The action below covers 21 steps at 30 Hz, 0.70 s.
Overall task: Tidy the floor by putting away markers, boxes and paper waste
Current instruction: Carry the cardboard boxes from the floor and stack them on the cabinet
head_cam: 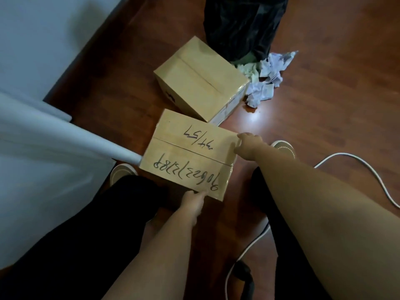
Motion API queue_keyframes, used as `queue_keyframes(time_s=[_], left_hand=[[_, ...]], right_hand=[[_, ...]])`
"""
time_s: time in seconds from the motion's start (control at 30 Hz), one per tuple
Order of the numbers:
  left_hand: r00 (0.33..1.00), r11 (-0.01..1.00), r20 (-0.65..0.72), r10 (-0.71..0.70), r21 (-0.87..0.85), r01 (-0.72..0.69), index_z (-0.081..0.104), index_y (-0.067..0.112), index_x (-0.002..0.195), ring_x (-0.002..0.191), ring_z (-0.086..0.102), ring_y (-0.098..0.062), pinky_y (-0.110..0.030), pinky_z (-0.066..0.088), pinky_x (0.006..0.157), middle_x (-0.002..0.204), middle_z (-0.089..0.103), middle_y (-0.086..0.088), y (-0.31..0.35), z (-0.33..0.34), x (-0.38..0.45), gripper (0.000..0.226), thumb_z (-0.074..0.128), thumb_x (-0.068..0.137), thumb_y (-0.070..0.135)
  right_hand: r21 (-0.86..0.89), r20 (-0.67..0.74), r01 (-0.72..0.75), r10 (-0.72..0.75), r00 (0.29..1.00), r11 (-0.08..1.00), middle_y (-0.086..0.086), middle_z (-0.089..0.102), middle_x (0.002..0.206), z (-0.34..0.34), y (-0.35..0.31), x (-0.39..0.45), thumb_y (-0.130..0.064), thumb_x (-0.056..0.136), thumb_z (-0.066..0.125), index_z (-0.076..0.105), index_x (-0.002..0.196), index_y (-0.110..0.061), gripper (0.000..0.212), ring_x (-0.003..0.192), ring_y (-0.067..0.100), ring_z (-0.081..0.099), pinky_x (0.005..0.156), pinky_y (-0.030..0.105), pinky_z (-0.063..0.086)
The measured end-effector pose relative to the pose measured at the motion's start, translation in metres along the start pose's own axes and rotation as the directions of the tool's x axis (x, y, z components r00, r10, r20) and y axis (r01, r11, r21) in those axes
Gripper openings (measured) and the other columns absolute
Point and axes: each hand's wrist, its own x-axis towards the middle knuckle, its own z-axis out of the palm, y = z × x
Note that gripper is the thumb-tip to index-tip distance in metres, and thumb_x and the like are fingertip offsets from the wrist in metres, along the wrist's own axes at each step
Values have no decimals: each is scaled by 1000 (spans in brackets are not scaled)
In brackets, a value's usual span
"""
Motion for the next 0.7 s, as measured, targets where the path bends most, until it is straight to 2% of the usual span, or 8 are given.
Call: queue_keyframes(time_s=[0.13,0.23,0.3,0.43,0.5,0.53,0.63,0.7], left_hand=[[990,992,115,-82,-82,92,36,16,149,138,39,-31,-44,33,111,152,40,-10,-1,16,11,58,53,98,39],[990,993,130,-54,-98,67,36,16,149,134,45,-32,-47,35,113,150,43,-12,4,17,25,65,62,93,36],[991,990,131,-30,-130,47,35,15,149,132,48,-31,-46,37,112,149,43,-13,8,12,32,65,64,93,31],[994,987,105,-30,-154,46,34,15,150,130,49,-31,-44,38,112,149,43,-15,12,3,38,69,66,91,32],[995,986,90,-52,-152,65,34,15,150,129,49,-34,-44,41,110,149,41,-16,14,1,33,77,71,87,38],[995,987,78,-59,-145,70,35,16,149,130,48,-34,-44,42,109,149,41,-16,13,-1,31,80,73,83,42],[998,983,28,-65,-168,68,40,17,146,134,43,-31,-43,38,112,147,44,-13,5,-7,26,86,79,75,44],[998,966,-13,-60,-252,55,42,18,145,133,45,-28,-45,35,113,142,50,-9,-2,-8,16,93,86,67,43]], right_hand=[[63,3,40,-40,999,997,6,28,155,10,0,8,-38,88,48,38,142,-19,59,141,36,26,113,54,27],[108,20,41,-43,999,993,-1,10,162,18,6,11,-36,90,48,39,143,-28,54,146,35,11,115,57,19],[171,-2,32,-32,999,985,-3,7,162,21,11,15,-32,89,50,44,138,-29,50,146,33,8,116,56,17],[354,-72,13,14,997,935,9,32,149,21,9,23,-28,80,63,44,137,-21,60,136,35,29,110,48,33],[401,-60,-32,62,996,916,13,31,145,21,6,23,-30,82,64,36,144,-19,69,135,35,31,108,45,37],[372,-44,-60,82,996,926,14,30,145,22,6,24,-32,83,61,37,144,-18,67,134,36,30,109,44,37],[261,-43,-114,130,991,959,15,38,136,26,9,16,-41,84,57,56,130,-21,50,127,36,36,106,43,39],[350,-64,-100,130,989,932,12,49,127,30,11,6,-43,80,64,58,121,-22,46,117,33,46,97,39,44]])
